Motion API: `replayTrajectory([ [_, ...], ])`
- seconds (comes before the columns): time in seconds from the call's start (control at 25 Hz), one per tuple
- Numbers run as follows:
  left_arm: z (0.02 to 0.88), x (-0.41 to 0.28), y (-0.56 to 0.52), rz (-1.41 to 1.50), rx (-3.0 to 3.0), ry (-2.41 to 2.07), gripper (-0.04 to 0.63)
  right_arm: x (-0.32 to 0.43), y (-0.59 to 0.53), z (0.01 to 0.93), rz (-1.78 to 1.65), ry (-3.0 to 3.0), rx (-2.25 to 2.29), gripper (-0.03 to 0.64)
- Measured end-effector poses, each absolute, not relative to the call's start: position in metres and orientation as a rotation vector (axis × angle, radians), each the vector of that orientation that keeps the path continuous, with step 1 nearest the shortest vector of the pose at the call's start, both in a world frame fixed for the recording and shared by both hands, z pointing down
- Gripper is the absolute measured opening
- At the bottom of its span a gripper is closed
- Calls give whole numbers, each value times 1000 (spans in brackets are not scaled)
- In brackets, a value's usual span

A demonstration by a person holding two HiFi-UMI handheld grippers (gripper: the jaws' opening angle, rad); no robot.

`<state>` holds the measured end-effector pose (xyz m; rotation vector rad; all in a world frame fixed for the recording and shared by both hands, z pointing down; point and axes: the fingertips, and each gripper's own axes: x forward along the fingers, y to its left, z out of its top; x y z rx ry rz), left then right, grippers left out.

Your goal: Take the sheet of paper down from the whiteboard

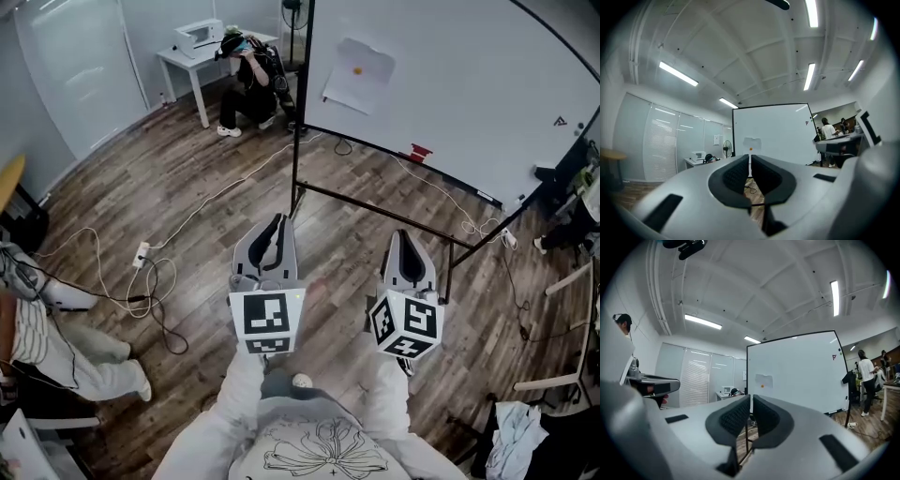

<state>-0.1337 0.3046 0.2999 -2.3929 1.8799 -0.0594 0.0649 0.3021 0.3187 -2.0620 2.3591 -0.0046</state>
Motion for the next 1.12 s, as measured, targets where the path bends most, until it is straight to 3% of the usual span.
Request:
replayTrajectory([
  [0.48,315,-113,250,-100,-2412,1883,17,79,248,334,-38,2393,-2043,12],
  [1.12,293,-109,34,-44,-2473,1755,17,76,45,307,35,2307,-2122,12],
])
